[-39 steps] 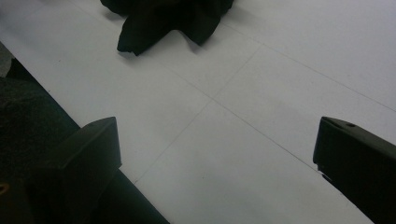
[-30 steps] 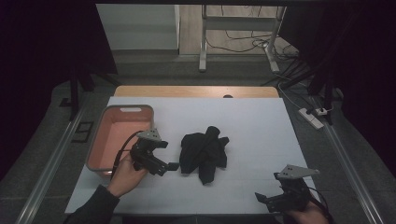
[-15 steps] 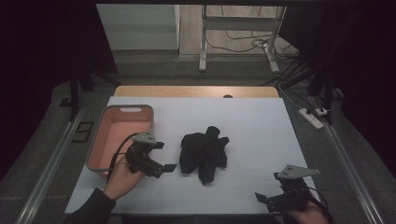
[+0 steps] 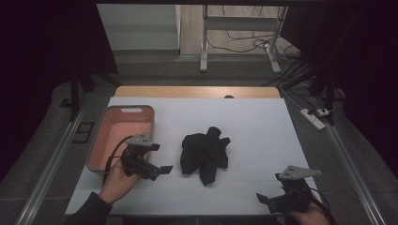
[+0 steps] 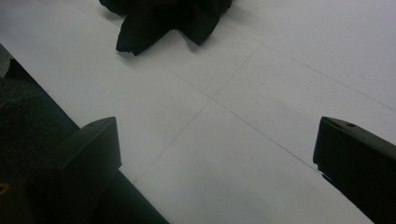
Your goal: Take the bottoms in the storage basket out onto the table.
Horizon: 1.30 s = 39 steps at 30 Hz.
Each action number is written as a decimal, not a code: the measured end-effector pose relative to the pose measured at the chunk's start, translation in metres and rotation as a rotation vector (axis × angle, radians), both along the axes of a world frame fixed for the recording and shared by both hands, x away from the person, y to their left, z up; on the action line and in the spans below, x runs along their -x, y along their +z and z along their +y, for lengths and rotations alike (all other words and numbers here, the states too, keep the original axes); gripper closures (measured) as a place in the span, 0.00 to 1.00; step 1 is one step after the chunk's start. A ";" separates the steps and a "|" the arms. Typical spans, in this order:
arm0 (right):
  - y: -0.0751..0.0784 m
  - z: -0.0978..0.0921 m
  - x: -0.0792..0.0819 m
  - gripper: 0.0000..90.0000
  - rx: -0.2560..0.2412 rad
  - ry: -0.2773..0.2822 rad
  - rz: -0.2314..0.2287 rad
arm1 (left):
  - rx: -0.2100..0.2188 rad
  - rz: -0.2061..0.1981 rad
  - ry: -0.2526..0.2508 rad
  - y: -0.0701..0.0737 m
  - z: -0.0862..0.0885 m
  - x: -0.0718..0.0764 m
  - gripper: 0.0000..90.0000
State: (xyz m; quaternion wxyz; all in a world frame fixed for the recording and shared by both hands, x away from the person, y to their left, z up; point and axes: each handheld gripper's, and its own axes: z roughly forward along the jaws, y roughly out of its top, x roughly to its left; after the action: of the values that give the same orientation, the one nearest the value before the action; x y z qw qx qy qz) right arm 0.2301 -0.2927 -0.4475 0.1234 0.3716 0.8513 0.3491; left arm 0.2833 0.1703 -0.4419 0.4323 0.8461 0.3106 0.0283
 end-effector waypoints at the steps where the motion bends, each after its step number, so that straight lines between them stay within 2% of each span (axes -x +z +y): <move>1: 0.000 0.000 0.000 0.01 0.000 0.000 0.000 | 0.001 -0.001 0.001 0.000 0.001 0.000 0.01; 29: 0.000 0.000 0.000 0.01 0.001 -0.008 -0.002 | 0.021 0.003 0.072 -0.002 0.031 0.020 0.00; 39: 0.000 0.000 0.000 0.01 0.003 -0.010 -0.003 | 0.012 0.001 0.101 -0.003 0.038 0.027 0.00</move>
State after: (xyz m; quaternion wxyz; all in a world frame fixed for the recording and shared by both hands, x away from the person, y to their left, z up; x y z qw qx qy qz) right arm 0.2301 -0.2927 -0.4474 0.1268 0.3750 0.8499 0.3479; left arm 0.2568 0.2084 -0.4452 0.4352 0.8267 0.3534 0.0477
